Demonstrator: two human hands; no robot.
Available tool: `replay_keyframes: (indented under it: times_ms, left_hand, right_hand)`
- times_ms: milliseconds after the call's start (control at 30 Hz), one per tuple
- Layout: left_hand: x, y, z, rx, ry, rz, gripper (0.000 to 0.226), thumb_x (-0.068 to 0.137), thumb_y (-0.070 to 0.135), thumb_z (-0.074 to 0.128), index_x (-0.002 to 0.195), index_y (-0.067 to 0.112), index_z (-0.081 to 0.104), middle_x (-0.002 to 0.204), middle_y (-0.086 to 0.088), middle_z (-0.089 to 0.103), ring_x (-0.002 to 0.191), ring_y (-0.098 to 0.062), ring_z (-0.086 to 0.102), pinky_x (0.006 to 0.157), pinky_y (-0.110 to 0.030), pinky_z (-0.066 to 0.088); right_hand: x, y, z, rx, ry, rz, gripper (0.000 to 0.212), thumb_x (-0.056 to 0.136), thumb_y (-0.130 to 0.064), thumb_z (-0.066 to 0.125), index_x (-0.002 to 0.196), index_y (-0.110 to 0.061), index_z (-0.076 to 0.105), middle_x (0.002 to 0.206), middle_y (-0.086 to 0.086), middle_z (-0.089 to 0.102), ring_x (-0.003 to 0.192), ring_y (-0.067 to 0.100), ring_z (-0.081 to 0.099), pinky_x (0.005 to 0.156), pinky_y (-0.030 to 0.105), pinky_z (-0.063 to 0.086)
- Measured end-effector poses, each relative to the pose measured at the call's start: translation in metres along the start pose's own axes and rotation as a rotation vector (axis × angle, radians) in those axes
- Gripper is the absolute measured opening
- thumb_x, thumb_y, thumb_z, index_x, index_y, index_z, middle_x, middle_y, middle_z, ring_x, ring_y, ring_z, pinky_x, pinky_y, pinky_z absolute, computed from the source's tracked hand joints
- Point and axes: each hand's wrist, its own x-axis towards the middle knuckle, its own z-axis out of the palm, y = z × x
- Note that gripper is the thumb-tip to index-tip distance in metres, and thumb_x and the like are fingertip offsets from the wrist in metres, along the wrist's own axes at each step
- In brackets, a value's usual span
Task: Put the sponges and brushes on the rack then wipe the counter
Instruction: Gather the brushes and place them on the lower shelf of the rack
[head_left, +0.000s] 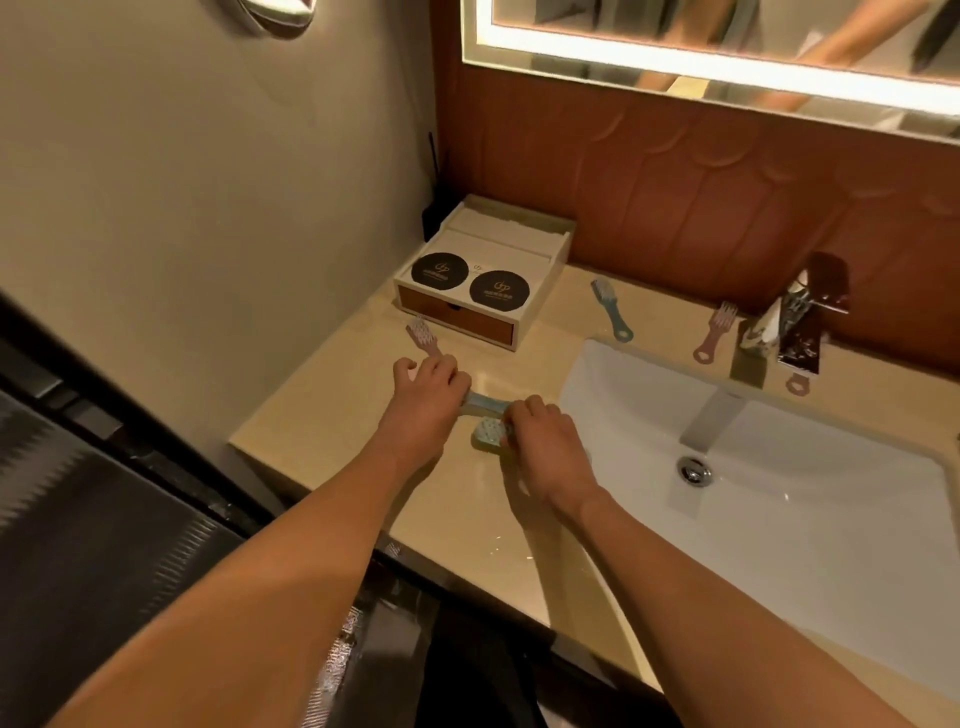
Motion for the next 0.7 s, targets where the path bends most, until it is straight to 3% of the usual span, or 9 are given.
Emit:
replay_keyframes:
  times_ms: [133,233,300,367,500,600,700]
  left_hand:
    - [0.008,0.031,-0.028,0.146,0.051,0.199,0.032,0.092,0.028,0.06,0.123,0.019,0.056,0.119,-0.005,0.053,0.111,-0.027,0.054,0.099,-0.05,0.037]
    - [0.015,0.059,-0.042,0.198,0.052,0.27,0.03,0.088,0.026,0.066,0.116,0.018,0.059,0.115,-0.006,0.056,0.103,-0.027,0.056,0.091,-0.048,0.04]
    - [0.022,0.082,-0.051,0.19,0.055,0.292,0.033,0.086,0.026,0.071,0.116,0.02,0.059,0.118,-0.005,0.055,0.106,-0.027,0.055,0.092,-0.047,0.039]
    - [0.028,0.103,-0.056,0.169,0.058,0.304,0.037,0.089,0.022,0.07,0.123,0.021,0.056,0.124,-0.005,0.053,0.114,-0.027,0.052,0.1,-0.049,0.036]
    - [0.037,0.153,-0.064,0.062,0.085,0.33,0.027,0.099,0.025,0.055,0.126,0.022,0.055,0.125,-0.004,0.052,0.116,-0.027,0.052,0.105,-0.05,0.031]
    - [0.05,0.194,-0.064,-0.102,0.126,0.345,0.016,0.101,0.03,0.052,0.113,0.023,0.06,0.113,-0.001,0.056,0.104,-0.026,0.056,0.097,-0.045,0.033]
    - [0.063,0.24,-0.066,-0.211,0.17,0.374,0.011,0.101,0.032,0.056,0.106,0.025,0.063,0.105,0.004,0.058,0.097,-0.021,0.056,0.089,-0.041,0.034]
  right_hand:
    - [-0.019,0.017,-0.024,-0.046,0.099,0.01,0.032,0.089,-0.016,0.07,0.118,-0.013,0.056,0.118,0.01,0.056,0.1,0.026,0.051,0.085,0.034,0.042]
    - [-0.039,0.036,-0.038,-0.184,0.167,0.006,0.032,0.078,-0.008,0.08,0.103,-0.012,0.06,0.099,0.012,0.06,0.084,0.029,0.053,0.071,0.035,0.042]
    - [-0.054,0.053,-0.05,-0.276,0.2,0.026,0.041,0.063,-0.001,0.088,0.089,-0.014,0.059,0.083,0.009,0.061,0.071,0.029,0.053,0.062,0.033,0.033]
    - [-0.065,0.071,-0.059,-0.318,0.236,0.044,0.045,0.057,0.002,0.088,0.084,-0.016,0.057,0.076,0.006,0.06,0.067,0.028,0.052,0.063,0.033,0.024]
    - [-0.094,0.11,-0.082,-0.325,0.246,0.133,0.035,0.077,-0.002,0.077,0.102,-0.018,0.058,0.098,0.005,0.064,0.087,0.026,0.054,0.075,0.034,0.036]
    - [-0.119,0.144,-0.1,-0.325,0.252,0.222,0.031,0.085,-0.002,0.066,0.109,-0.018,0.055,0.106,0.006,0.062,0.095,0.028,0.052,0.085,0.036,0.038]
    - [-0.148,0.179,-0.115,-0.352,0.247,0.315,0.034,0.084,0.001,0.061,0.11,-0.019,0.055,0.106,0.003,0.062,0.096,0.028,0.052,0.086,0.037,0.037]
